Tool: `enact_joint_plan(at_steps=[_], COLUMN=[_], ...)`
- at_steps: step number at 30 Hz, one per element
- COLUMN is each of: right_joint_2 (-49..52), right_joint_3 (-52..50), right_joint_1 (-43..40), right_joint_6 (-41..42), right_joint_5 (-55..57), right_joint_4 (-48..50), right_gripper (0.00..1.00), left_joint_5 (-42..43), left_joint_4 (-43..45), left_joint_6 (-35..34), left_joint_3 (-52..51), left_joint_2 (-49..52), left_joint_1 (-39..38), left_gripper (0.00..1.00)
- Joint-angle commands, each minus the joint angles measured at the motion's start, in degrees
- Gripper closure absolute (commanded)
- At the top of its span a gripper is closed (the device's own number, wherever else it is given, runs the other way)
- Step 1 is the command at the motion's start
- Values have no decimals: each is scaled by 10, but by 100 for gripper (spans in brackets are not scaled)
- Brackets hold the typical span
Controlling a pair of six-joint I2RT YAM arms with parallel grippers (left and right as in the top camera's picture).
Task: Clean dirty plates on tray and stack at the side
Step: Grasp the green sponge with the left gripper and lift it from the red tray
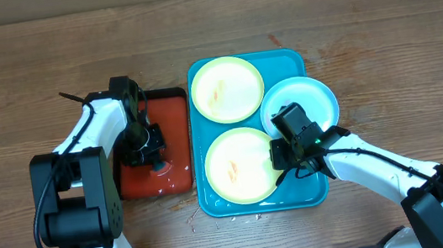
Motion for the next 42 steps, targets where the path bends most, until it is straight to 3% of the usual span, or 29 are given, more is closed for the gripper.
enact_joint_plan(at_steps=[1,4,9,13,15,16,22,25,29,34,41,42], right_joint_2=[5,5,5,5,5,5,5,5,5,5,5,5], right_joint_3=[-3,-3,-3,-3,-3,-3,-3,-3,-3,-3,-3,-3], right_joint_1=[-5,-5,-5,-5,-5,-5,-5,-5,-5,-5,-5,-5], right_joint_6=[3,3,3,3,3,3,3,3,3,3,3,3], right_joint_5=[28,28,28,28,28,28,28,28,28,28,28,28], right_joint_4=[-4,-3,-3,-3,-3,-3,-5,-6,-6,-6,-5,-6], right_gripper=[90,90,90,90,90,90,90,90,90,90,90,90], left_joint_5=[24,7,-52,-36,-20,-15,5,5,5,4,0,-6], left_joint_4=[-3,5,42,78,83,83,43,4,-33,-69,21,42], left_joint_6=[-6,-2,12,11,11,11,11,11,12,12,9,4], left_joint_3=[9,9,-5,-26,-29,-28,0,31,47,38,-66,-83], left_joint_2=[-53,-77,-59,-17,5,12,-15,-44,-87,-95,-94,-94], left_joint_1=[-5,-5,-5,-10,-15,-16,-16,-16,-16,-20,-39,-40], left_gripper=[66,48,48,67,95,96,92,70,49,50,67,73])
